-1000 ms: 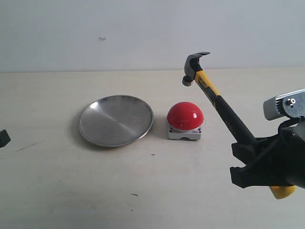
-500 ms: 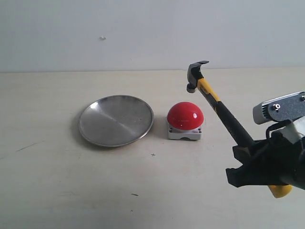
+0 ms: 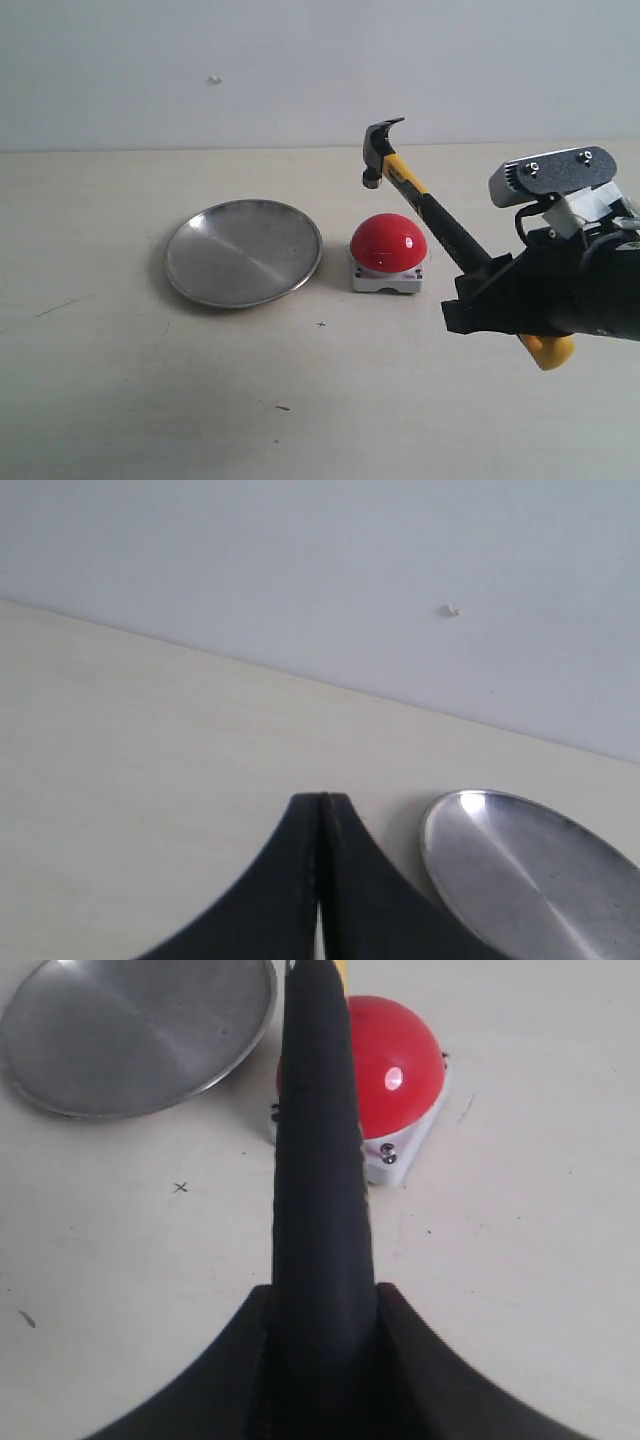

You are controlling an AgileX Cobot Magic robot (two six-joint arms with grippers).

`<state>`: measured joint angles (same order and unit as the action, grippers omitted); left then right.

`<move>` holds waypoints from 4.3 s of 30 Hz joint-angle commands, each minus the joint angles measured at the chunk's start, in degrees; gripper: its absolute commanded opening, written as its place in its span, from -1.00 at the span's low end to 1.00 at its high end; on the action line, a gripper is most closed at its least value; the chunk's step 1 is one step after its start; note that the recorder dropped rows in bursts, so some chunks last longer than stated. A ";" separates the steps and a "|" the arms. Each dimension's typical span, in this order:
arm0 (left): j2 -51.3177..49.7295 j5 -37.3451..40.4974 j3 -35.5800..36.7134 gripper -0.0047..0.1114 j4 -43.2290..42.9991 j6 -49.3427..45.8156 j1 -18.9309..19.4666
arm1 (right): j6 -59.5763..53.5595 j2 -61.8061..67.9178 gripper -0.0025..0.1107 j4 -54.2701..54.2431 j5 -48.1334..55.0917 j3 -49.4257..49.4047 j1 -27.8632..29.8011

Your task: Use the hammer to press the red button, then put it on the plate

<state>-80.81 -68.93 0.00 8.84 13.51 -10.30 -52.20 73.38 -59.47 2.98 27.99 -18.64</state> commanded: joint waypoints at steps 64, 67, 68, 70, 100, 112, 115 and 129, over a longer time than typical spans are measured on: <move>-0.07 -1.03 0.00 -0.92 -0.25 0.34 -0.41 | 7.38 -10.02 -0.96 11.88 5.63 2.10 7.48; -0.07 -1.03 0.00 -0.92 -0.25 0.34 -0.41 | 7.38 -9.49 -0.96 11.99 6.84 2.10 7.48; -0.07 -1.03 0.00 -0.92 -0.25 0.34 -0.41 | 7.38 -8.88 -0.96 11.99 7.64 2.10 7.48; -0.07 -1.03 0.00 -0.92 -0.25 0.34 -0.41 | 7.38 -7.36 -0.96 12.11 9.52 2.10 7.48; -0.07 -1.03 0.00 -0.92 -0.25 0.45 -0.41 | -22.96 -8.98 -0.96 -31.25 11.27 5.08 7.36; -0.07 -1.03 0.00 -0.92 3.30 0.67 -0.41 | -34.87 5.52 -0.96 -40.47 29.56 11.34 7.36; 0.10 -1.03 0.00 -0.92 3.30 0.67 -0.41 | -37.08 7.49 -0.96 -40.47 27.34 13.85 7.36; 0.07 -1.03 0.00 -0.92 2.75 0.67 -0.41 | -51.00 10.26 -0.96 -40.47 -12.26 26.37 -5.74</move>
<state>-80.81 -69.02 0.00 11.59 13.88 -10.30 -101.10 82.55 -99.66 -3.95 51.82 -19.98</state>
